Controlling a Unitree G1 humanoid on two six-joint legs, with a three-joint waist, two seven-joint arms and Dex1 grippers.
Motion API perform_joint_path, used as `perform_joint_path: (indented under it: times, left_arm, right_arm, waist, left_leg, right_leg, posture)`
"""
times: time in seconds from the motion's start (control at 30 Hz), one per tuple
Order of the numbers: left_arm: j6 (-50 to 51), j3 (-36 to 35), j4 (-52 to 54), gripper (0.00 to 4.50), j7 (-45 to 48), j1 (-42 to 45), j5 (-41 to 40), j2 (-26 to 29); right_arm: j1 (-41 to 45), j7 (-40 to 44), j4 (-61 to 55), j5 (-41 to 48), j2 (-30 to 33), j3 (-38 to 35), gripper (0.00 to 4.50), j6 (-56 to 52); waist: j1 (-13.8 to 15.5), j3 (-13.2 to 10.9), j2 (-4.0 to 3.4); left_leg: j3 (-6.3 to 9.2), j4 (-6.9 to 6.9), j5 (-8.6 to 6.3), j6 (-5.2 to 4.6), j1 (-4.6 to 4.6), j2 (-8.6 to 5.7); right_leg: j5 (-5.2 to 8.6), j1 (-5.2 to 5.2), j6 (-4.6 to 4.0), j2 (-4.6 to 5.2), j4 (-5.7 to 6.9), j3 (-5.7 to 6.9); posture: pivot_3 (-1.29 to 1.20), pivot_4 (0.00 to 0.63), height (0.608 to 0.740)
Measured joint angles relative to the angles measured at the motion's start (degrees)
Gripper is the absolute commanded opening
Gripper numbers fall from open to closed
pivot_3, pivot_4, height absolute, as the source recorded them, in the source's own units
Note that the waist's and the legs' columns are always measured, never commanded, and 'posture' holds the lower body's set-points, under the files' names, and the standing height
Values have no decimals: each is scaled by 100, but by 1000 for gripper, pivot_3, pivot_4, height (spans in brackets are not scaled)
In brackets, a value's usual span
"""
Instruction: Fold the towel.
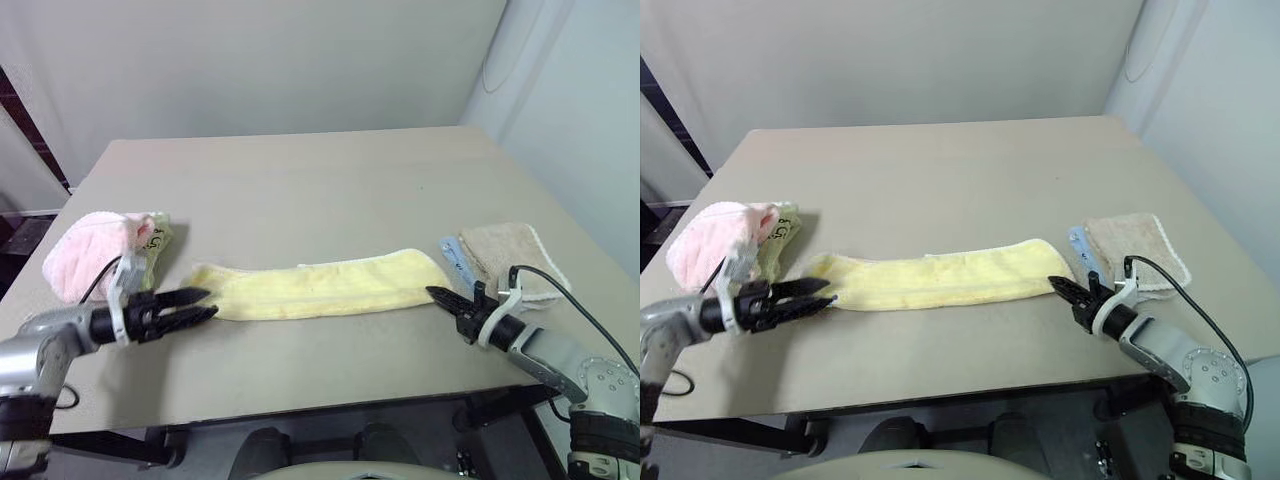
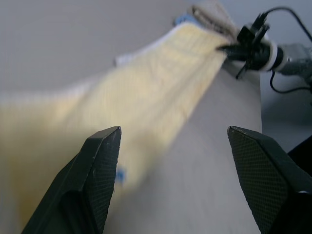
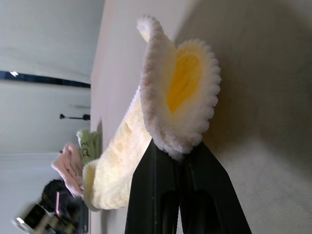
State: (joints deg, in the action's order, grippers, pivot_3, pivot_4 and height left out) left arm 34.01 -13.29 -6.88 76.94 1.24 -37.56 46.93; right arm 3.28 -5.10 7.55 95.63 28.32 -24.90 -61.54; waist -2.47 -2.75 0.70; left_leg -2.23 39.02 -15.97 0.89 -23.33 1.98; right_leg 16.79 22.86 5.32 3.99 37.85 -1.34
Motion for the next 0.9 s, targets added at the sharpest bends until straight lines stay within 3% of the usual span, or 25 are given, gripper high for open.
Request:
perform_joint_path:
  times: [0.1,0.23,0.53,0.73,0.9]
  left_arm:
    - [-80,-91,331,3659,-2,-519,-20,-74]
    - [-351,-128,436,3659,-5,-578,1,-138]
    - [-857,93,-594,3659,322,48,289,-260]
    - [-964,80,-990,3659,601,331,377,-72]
    - [-708,-42,-788,3659,639,322,233,81]
  right_arm:
    - [-104,108,33,-44,302,-209,22,2]
    - [-128,273,81,-99,667,-495,22,-14]
    - [-406,875,116,-517,1336,-719,22,-335]
    - [-411,1371,-460,-1004,1715,-710,22,-412]
    - [-162,1982,-1597,-1715,1949,-489,22,-132]
  waist:
    - [72,-3,-5]
    - [150,-5,-21]
    - [164,-2,-36]
    - [138,-2,-38]
    - [150,2,-30]
  left_leg:
    - [-10,-9,-1,0,-23,-18]
    - [-42,-16,-4,-1,-26,-19]
    - [-66,-40,-2,-10,-35,-15]
    - [-75,-37,-2,-13,-27,-13]
    - [-68,-35,-2,-12,-25,6]
  right_leg:
    - [0,21,-1,43,-7,12]
    - [-1,31,-3,64,-11,10]
    - [-2,32,-3,49,-19,14]
    - [-3,26,0,22,-19,14]
    - [-7,25,9,0,-19,15]
  posture:
    - [0,0,701]
    - [0,0,701]
    - [0,0,701]
    - [0,0,701]
    - [0,0,701]
